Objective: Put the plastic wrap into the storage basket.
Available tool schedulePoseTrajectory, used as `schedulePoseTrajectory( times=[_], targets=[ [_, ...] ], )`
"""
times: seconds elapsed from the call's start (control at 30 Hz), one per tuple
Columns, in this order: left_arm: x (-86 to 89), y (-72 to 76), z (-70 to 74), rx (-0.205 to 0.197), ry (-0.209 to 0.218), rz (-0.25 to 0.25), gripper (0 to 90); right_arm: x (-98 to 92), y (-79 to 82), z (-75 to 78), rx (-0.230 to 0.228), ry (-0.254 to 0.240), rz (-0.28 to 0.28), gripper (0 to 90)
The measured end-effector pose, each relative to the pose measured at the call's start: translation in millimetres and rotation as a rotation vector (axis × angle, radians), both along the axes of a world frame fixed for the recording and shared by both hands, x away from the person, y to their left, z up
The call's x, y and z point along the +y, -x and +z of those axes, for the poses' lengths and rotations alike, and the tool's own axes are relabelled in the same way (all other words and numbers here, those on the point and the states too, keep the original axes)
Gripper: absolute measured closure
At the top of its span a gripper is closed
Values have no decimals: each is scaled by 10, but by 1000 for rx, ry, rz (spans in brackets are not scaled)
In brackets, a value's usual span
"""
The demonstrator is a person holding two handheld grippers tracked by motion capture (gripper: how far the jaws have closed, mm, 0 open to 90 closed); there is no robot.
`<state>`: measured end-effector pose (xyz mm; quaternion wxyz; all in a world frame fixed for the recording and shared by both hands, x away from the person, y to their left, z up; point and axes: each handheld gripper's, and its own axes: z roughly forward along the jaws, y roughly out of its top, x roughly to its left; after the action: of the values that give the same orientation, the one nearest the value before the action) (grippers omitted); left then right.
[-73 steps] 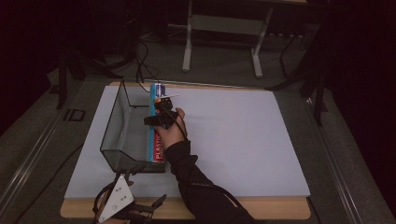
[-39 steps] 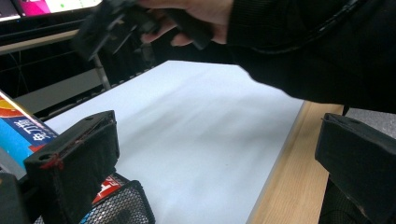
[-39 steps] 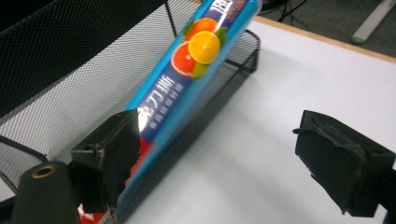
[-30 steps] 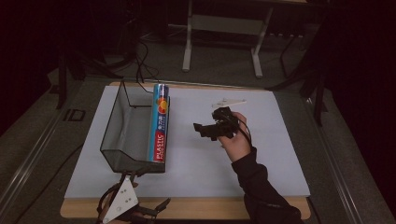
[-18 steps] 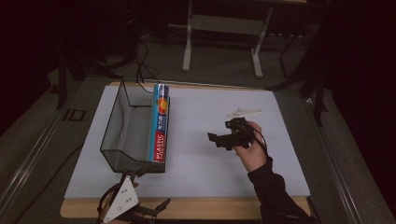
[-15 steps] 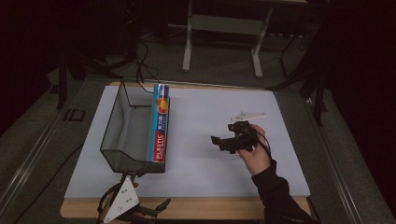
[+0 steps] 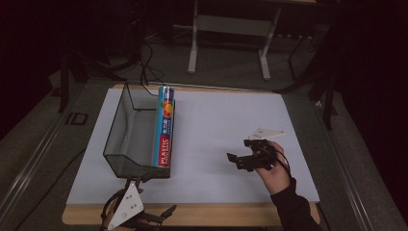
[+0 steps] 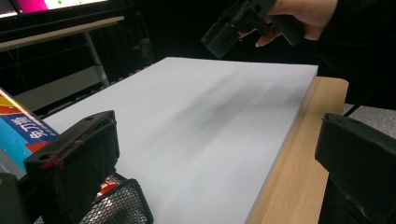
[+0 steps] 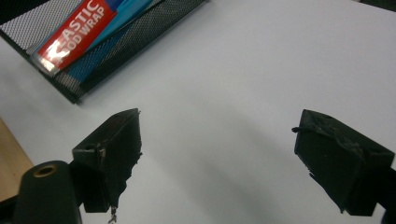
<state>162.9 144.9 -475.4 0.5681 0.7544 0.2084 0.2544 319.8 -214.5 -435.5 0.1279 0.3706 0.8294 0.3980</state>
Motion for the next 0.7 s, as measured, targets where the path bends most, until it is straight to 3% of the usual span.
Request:
schedulePoseTrajectory(
  times=[0.4,0.53,0.7],
  targets=[
    [-6,-2,-2,1,-6,-3,3,-142,218,-163,-33,35,28,144],
    [-3,3,1,-1,-4,-3,4,-201,269,-198,-49,26,23,143],
    [0,4,3,0,-4,-2,3,-256,308,-275,-59,58,37,139]
  ],
)
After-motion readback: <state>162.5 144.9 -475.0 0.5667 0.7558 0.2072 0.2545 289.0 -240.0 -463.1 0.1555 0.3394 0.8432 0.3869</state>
